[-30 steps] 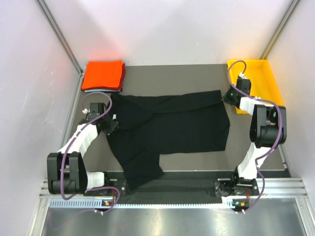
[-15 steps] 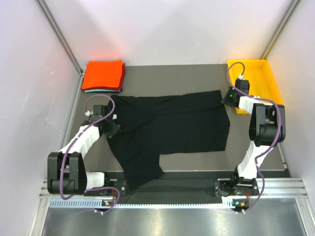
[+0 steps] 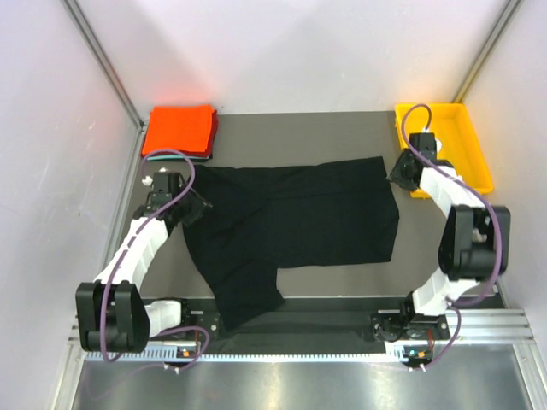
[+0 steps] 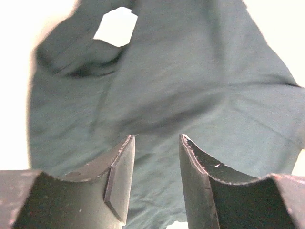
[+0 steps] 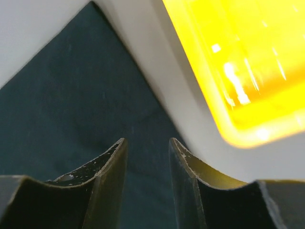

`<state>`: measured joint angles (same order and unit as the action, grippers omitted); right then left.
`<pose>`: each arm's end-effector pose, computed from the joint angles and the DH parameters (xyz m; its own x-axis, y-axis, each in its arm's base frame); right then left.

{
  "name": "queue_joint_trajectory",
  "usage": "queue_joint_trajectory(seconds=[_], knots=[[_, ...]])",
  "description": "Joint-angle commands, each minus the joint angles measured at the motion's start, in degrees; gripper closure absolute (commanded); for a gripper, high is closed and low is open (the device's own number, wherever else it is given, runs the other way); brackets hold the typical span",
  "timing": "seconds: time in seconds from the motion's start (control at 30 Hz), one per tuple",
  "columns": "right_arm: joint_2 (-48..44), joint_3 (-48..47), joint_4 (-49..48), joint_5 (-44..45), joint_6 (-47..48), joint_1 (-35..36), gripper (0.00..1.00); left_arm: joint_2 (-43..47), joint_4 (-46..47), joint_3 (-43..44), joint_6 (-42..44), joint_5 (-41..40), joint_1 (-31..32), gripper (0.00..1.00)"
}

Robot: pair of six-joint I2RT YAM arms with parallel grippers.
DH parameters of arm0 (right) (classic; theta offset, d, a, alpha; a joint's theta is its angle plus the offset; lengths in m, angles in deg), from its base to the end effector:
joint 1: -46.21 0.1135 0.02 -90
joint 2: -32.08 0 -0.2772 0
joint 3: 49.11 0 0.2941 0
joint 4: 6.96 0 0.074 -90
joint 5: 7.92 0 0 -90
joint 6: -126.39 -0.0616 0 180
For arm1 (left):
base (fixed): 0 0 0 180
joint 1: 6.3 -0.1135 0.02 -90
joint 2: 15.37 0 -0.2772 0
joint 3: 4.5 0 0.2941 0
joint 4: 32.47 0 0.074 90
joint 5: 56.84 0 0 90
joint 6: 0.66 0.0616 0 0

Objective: Fold and stack the t-shirts
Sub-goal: Fold the tshirt

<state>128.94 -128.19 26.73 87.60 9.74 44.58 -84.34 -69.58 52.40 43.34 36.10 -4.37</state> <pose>0.4171 -0.0178 0.1931 -0.6593 0.4654 -0.5905 0.4296 0.8778 0.2122 0.2964 -0.0132 0.2082 -0.5737 -0.6995 -0.4262 -0.4974 0.7109 -0.4972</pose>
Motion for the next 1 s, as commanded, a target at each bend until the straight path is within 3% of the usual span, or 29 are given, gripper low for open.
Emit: queue_joint_trajectory(seconds=[0.0,0.17,0.27,0.53,0.7,0.97], knots=[[-7.46,5.51,5.42,3.18,-2.78,1.19,0.60,-0.54,7.93,1.63,2.84,7.66,0.00,0.53],[-14.76,15.16,6.13,1.07,-6.74,6.36,0.61,-5.82,11.53,2.17,2.32,26.63,0.70,0.54],[-16.79,18.78,6.48,1.77,-9.54,10.58,0.62,-6.88,12.42,0.67,1.61,30.01,1.75,0.55],[-16.70,23.44,5.69,3.00,-14.92,16.57,0.71,-8.63,12.16,-3.37,2.93,25.81,3.87,0.55],[-17.67,25.73,5.69,6.25,-15.62,16.39,0.75,-12.94,10.48,-3.99,3.72,18.25,3.78,0.56],[-20.12,28.02,10.59,10.64,-13.69,11.04,0.75,-17.34,12.07,-5.66,3.37,16.75,3.87,0.58]])
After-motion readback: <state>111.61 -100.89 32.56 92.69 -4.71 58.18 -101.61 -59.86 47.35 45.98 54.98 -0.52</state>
